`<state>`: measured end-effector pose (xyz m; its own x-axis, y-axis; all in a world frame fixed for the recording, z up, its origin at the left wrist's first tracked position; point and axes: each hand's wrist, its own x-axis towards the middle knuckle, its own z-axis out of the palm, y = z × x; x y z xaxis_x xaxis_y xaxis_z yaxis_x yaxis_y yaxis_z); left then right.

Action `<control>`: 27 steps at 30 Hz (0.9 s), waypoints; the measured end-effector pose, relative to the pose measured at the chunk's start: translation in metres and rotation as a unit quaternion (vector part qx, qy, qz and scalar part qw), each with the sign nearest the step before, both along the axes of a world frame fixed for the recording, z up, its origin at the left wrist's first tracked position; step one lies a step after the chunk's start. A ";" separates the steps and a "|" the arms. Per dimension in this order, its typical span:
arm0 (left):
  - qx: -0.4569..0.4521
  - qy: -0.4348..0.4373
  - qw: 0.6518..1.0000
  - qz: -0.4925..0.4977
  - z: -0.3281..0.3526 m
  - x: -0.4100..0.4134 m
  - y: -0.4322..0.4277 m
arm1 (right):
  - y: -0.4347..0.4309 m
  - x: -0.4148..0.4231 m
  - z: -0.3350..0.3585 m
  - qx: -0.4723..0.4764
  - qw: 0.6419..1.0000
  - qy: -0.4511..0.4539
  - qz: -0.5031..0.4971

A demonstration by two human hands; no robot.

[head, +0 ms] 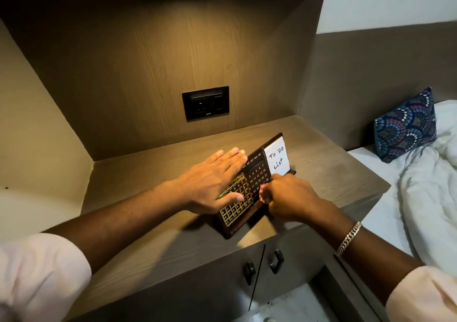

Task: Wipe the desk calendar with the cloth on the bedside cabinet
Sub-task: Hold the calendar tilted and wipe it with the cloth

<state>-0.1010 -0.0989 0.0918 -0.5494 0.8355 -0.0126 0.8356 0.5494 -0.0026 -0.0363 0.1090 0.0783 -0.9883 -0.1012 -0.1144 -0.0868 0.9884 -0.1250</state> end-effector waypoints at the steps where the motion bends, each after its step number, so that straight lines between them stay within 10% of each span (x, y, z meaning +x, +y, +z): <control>1: -0.001 0.001 1.000 -0.001 0.000 0.000 0.001 | 0.001 0.001 0.001 -0.042 0.999 -0.022 0.009; 4: -0.005 0.001 1.000 0.000 -0.001 -0.001 0.000 | -0.001 0.006 0.005 -0.161 0.983 -0.086 0.016; 13: -0.009 0.008 1.000 -0.006 -0.002 -0.001 0.000 | 0.005 0.006 0.004 0.017 0.996 -0.066 0.053; 18: -0.003 0.016 1.000 -0.011 -0.004 -0.003 0.001 | -0.006 0.006 0.001 -0.097 0.982 -0.146 0.063; 27: -0.003 0.020 1.000 -0.022 -0.005 -0.007 0.003 | 0.014 0.002 -0.008 0.158 0.980 0.027 0.116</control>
